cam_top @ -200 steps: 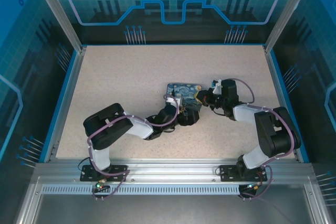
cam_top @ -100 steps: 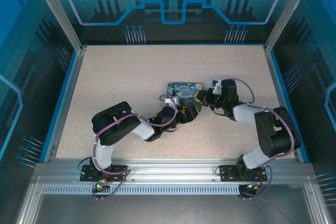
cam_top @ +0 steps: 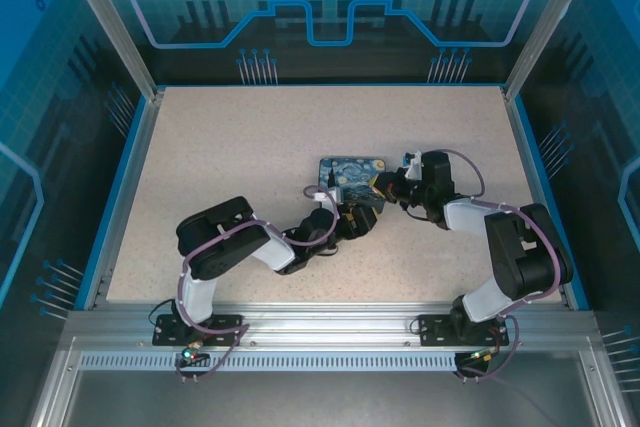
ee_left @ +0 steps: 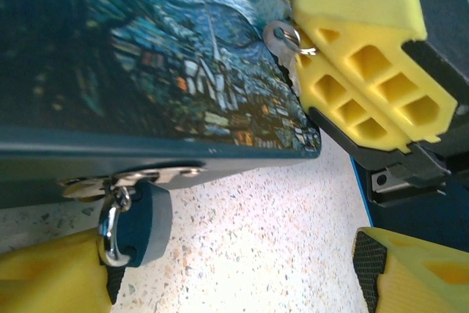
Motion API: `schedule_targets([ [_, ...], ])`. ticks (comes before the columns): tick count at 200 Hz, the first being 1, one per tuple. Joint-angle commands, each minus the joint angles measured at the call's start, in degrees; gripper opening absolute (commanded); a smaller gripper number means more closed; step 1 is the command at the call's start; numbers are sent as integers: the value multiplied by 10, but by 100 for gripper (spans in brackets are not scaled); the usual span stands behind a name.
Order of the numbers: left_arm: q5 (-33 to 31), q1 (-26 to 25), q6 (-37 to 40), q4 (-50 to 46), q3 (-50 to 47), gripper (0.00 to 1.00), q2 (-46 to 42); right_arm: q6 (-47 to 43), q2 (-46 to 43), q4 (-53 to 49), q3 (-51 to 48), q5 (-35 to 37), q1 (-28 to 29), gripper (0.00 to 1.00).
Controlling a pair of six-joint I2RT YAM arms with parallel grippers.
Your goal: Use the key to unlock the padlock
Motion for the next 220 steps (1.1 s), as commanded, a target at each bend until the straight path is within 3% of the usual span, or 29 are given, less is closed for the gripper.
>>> schedule_targets([
  [1, -32, -3, -15, 29, -6, 80, 8, -12, 9, -7, 13, -13, -5, 0],
  [57, -87, -4, -31, -33, 14, 73, -3, -12, 11, -4, 11, -13, -5, 0],
  [98, -128, -16, -14, -130, 38, 67, -24, -10, 12, -3, 13, -14, -5, 0],
  [141, -141, -26, -16, -151, 43, 60, -20, -10, 12, -3, 14, -18, -6, 0],
  [182, -142, -30, -9, -166, 55, 46, -8, -9, 13, -4, 14, -19, -7, 0],
  [220, -141, -31, 3, -180, 71, 43, 3, -9, 16, -4, 16, -22, -9, 0],
])
